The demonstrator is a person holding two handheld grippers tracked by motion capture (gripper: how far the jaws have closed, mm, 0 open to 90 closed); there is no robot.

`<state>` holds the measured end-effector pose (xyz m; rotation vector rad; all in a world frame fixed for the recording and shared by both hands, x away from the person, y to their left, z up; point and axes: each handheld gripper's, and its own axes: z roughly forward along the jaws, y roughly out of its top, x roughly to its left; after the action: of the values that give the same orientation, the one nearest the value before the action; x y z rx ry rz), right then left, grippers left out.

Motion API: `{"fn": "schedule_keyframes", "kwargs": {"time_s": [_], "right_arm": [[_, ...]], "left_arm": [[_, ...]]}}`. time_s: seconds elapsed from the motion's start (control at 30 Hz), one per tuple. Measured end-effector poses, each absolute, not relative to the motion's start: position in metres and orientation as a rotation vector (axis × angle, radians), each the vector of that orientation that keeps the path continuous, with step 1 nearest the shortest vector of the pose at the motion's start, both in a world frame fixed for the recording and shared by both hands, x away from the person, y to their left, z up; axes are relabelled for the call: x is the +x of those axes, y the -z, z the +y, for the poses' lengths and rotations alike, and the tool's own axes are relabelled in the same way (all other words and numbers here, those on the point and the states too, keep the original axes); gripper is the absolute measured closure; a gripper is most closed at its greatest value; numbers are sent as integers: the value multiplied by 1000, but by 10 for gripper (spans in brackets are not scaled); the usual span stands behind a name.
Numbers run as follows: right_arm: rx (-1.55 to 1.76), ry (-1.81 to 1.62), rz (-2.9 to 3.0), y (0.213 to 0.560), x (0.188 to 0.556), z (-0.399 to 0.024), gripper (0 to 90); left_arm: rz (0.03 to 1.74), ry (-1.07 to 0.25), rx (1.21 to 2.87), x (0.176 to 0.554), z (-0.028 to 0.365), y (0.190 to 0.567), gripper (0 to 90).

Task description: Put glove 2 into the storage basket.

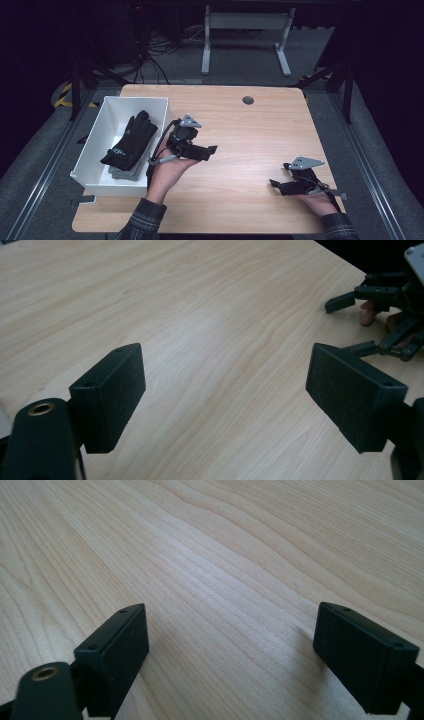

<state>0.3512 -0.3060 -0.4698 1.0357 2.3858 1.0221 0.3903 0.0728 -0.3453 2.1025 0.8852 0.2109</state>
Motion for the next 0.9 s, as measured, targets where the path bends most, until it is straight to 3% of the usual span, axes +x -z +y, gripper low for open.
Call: {"fn": "schedule_keyframes", "kwargs": {"time_s": [0.9], "right_arm": [[1036,-1023,2384,470,351,-306,152]], "left_arm": [[805,-216,2231,368,30,439,161]]}}
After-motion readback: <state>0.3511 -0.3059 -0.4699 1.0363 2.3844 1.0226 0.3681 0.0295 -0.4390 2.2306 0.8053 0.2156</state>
